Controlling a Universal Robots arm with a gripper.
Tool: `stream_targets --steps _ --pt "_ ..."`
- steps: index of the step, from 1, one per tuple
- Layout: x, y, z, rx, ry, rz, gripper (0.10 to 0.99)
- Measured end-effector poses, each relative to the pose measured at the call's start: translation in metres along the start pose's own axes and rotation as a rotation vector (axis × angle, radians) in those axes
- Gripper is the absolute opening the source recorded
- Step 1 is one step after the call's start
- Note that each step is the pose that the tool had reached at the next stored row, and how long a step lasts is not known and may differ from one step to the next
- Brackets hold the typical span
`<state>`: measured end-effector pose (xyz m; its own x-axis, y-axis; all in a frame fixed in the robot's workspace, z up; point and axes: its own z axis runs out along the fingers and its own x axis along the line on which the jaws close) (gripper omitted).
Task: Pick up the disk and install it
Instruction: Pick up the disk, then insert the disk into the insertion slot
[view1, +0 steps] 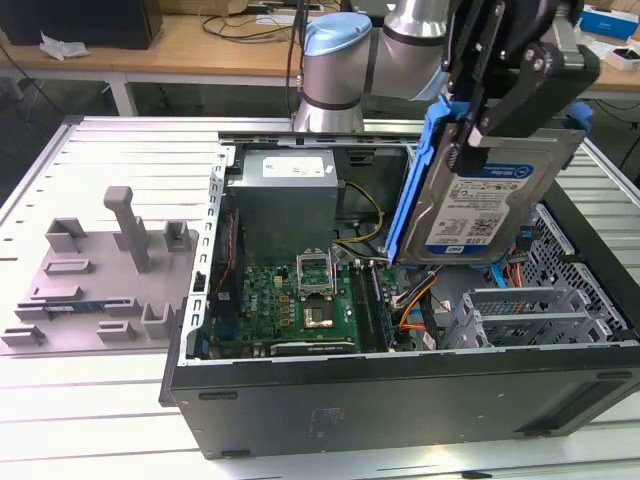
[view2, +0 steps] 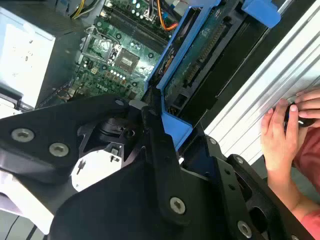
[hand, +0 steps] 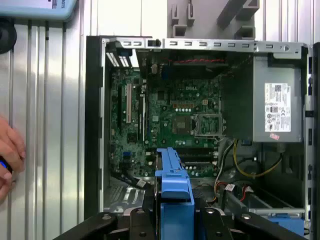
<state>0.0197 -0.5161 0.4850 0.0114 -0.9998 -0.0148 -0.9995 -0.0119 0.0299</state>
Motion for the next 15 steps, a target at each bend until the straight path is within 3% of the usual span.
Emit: stream_targets --steps 1,14,15 --pt "0.0060 -0.0177 -0.0005 0.000 0.0000 0.000 0.365" --pt "0.0138 -0.0416 -0.0012 0.000 0.0002 0.000 0.365" --pt "0.0158 -0.0474 -0.0013 0.000 0.0001 0.000 0.365"
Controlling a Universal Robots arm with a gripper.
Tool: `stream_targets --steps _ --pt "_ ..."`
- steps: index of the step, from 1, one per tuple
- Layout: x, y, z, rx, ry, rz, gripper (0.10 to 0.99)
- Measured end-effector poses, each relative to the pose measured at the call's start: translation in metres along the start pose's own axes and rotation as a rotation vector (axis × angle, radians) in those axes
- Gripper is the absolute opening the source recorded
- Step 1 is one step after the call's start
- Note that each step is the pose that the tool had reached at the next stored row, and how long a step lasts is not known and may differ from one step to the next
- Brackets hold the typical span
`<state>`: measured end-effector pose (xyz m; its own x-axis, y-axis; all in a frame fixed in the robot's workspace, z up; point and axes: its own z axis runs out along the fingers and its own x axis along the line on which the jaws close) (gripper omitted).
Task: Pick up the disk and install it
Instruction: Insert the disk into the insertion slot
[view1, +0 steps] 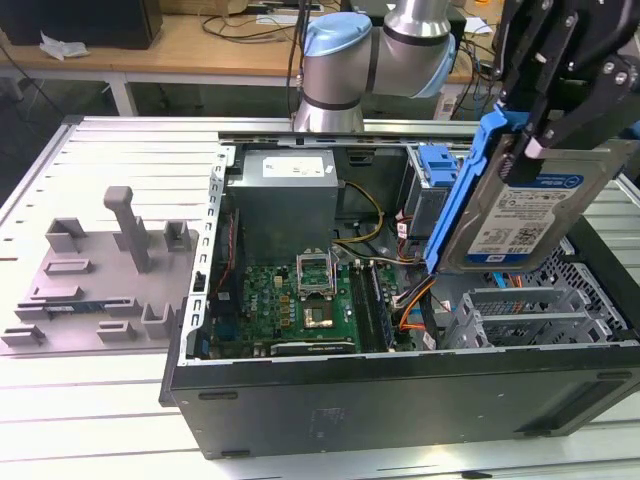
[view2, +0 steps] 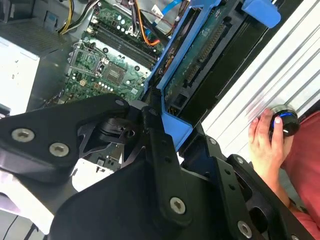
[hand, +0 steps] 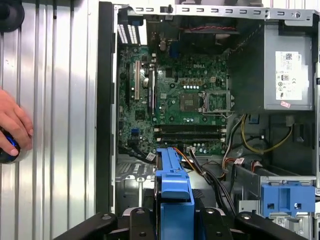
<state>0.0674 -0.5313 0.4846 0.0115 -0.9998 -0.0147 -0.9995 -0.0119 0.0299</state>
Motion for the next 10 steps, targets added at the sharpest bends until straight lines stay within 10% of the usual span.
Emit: stream_targets --steps 7,10 --pt "0.0083 -0.0250 -0.0006 0.000 -0.0001 0.000 0.365" --pt "0.0037 -0.0158 0.0012 0.010 0.0008 -0.001 0.365"
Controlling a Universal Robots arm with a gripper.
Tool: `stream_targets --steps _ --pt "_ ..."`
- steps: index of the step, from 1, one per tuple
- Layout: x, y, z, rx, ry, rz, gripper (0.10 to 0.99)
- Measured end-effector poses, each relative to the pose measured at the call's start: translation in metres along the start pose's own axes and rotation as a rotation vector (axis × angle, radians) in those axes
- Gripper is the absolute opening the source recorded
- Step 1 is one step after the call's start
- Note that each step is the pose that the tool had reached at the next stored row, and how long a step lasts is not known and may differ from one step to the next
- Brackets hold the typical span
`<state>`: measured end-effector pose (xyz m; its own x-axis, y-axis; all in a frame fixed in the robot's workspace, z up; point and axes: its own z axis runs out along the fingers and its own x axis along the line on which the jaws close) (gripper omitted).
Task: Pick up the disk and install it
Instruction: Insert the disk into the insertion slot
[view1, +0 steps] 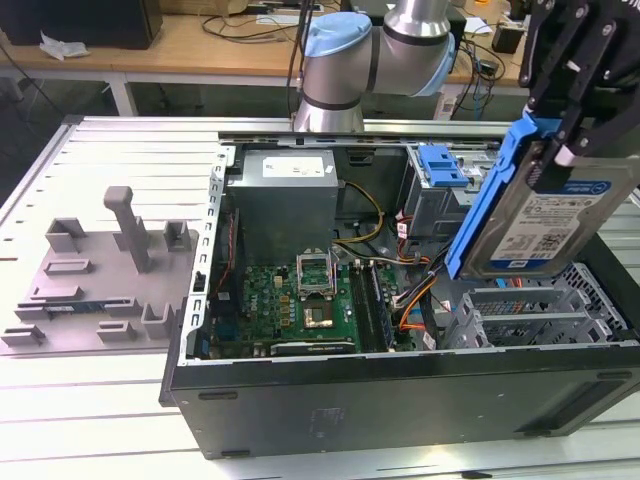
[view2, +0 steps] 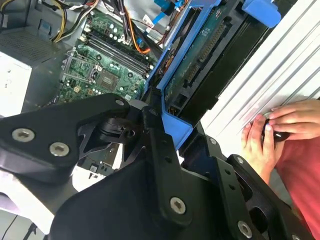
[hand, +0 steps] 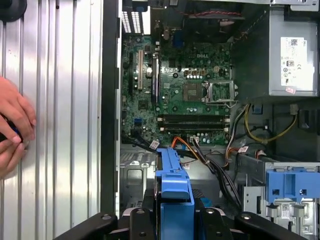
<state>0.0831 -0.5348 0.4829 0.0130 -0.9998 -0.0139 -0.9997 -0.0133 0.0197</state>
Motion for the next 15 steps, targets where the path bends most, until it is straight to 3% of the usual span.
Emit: stream_targets --steps 1,3,5,8,11,15 --pt "-0.0006 0.0003 0.0001 0.008 0.0003 -0.001 0.365" --pt "-0.0005 0.0014 0.0002 0.043 0.0006 -0.002 0.365" --pt "-0.0001 0.0045 0.0003 0.067 0.0009 -0.002 0.365" --pt "0.0054 0.0053 0.0005 0.068 -0.0100 -0.002 0.365" --pt "0.0134 0.0055 0.0010 0.068 -0.0352 -0.002 0.365" --pt "0.0140 0.0055 0.0011 0.067 -0.0367 -0.002 0.365"
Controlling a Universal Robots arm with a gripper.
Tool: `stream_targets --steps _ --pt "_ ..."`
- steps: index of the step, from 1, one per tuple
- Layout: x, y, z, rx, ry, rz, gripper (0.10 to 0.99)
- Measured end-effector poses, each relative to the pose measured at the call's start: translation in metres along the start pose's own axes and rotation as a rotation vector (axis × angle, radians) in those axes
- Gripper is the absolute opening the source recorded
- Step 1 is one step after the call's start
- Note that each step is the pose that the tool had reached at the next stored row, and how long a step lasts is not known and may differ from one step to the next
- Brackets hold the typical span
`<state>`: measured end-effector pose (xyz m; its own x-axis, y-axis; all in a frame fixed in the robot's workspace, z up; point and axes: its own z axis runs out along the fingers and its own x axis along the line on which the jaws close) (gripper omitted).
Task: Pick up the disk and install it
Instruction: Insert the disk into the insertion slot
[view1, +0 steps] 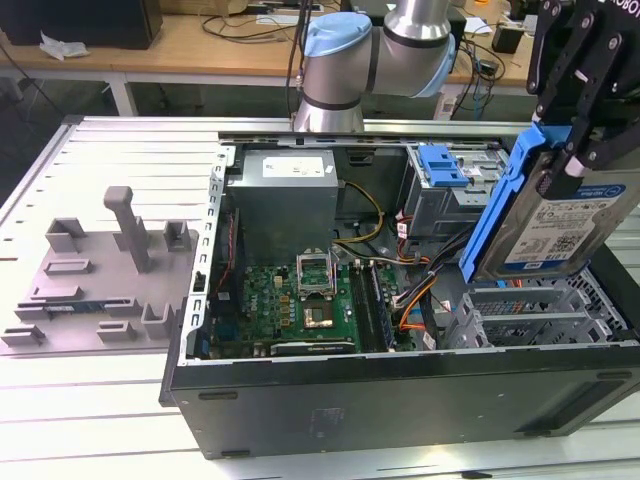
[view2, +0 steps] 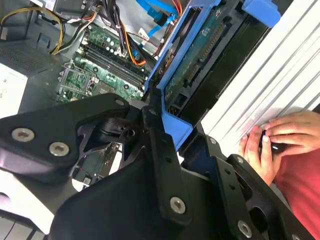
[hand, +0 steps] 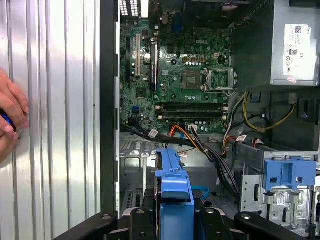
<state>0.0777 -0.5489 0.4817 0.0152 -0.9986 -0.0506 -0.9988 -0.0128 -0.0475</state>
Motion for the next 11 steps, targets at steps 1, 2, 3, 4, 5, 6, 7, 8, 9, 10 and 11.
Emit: stream_targets --steps 1,2,3,4,5,6,7,8,9,10,11 --pt "0.0000 0.0000 0.0000 0.000 0.0000 0.000 0.365" --pt "0.0013 -0.0009 0.0004 0.000 -0.0010 0.000 0.365" --pt "0.0026 -0.0042 0.0014 -0.004 -0.0035 0.000 0.365" --pt "0.0031 -0.0055 0.0017 -0.007 -0.0040 0.001 0.365" --pt "0.0037 -0.0065 0.0019 -0.011 -0.0043 0.001 0.365" --pt "0.0043 -0.0080 0.0023 -0.020 -0.0046 0.001 0.365" --pt "0.0052 -0.0093 0.0024 -0.027 -0.0045 0.002 0.365" --pt "0.0059 -0.0103 0.0027 -0.029 -0.0047 0.002 0.365" --pt "0.0064 -0.0109 0.0027 -0.029 -0.0046 0.002 0.365" --pt "0.0074 -0.0118 0.0026 -0.029 -0.0044 0.002 0.365" --pt "0.0081 -0.0124 0.0027 -0.029 -0.0046 0.002 0.365"
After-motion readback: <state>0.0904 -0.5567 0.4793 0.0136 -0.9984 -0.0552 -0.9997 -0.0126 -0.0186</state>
